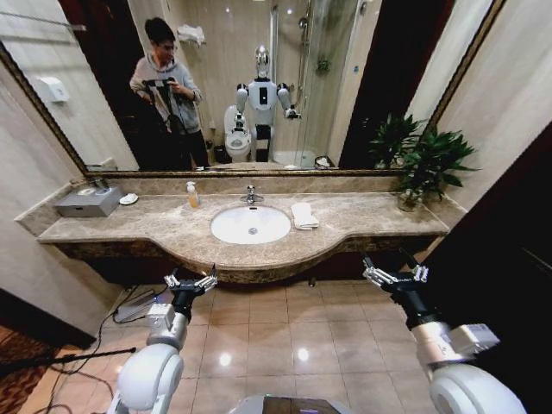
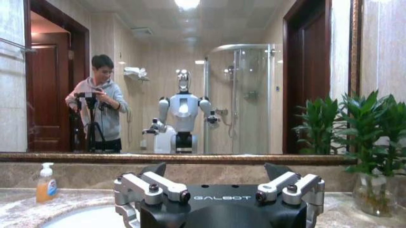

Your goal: Pick up the towel from the sink counter and wipe the mirror surface.

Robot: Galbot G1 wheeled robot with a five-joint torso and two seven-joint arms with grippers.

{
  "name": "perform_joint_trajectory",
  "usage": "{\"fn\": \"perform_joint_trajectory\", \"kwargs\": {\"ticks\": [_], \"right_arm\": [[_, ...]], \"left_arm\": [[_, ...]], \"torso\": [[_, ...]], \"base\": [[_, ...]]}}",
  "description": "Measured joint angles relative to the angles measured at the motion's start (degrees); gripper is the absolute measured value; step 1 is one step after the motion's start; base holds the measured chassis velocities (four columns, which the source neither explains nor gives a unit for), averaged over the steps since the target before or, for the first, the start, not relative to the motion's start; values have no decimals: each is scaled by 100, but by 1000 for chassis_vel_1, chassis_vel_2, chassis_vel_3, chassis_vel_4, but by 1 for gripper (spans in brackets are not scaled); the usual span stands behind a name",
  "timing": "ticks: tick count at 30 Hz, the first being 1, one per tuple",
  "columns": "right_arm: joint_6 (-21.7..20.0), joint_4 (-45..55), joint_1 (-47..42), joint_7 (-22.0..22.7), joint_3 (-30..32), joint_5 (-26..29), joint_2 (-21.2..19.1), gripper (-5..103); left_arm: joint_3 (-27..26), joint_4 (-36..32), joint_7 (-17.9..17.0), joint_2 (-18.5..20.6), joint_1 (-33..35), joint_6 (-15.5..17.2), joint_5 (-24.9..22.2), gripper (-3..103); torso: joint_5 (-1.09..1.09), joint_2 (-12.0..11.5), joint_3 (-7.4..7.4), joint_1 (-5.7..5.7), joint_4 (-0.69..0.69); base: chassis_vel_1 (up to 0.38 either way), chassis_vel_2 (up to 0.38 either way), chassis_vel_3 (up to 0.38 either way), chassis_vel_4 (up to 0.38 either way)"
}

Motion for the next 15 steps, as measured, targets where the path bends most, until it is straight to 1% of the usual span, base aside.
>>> {"fn": "perform_joint_trajectory", "kwargs": {"ticks": [1,3,6,8,9,10,11,15], "right_arm": [[0,0,-1,0,0,0,0,100],[0,0,-2,0,0,0,0,100],[0,0,-3,0,1,0,0,100],[0,0,-4,0,0,0,0,100],[0,0,-4,0,0,0,0,100],[0,0,-4,0,0,0,0,100],[0,1,-4,0,0,0,0,100],[0,0,-4,0,1,0,0,100]], "left_arm": [[0,0,0,0,0,0,0,100],[0,0,0,-1,2,0,0,100],[2,0,0,-1,1,0,0,100],[1,0,0,-1,2,0,0,100],[1,0,0,-1,2,0,0,100],[1,0,0,-1,4,0,0,100],[1,0,-1,-1,4,0,0,100],[1,0,0,-1,4,0,0,100]], "torso": [[1,1,-1,-3,-4],[1,1,-2,-7,-3],[3,1,-1,-5,-5],[-2,3,-4,-11,-4],[-2,3,-4,-11,-4],[2,4,-4,-13,0],[0,6,-5,-15,0],[2,5,-5,-14,-2]], "base": [[93,-64,-130,121],[110,-96,-177,166],[140,-172,-204,215],[176,-183,-190,154],[176,-172,-173,154],[193,-172,-155,151],[147,-131,-155,151],[131,-132,-135,142]]}}
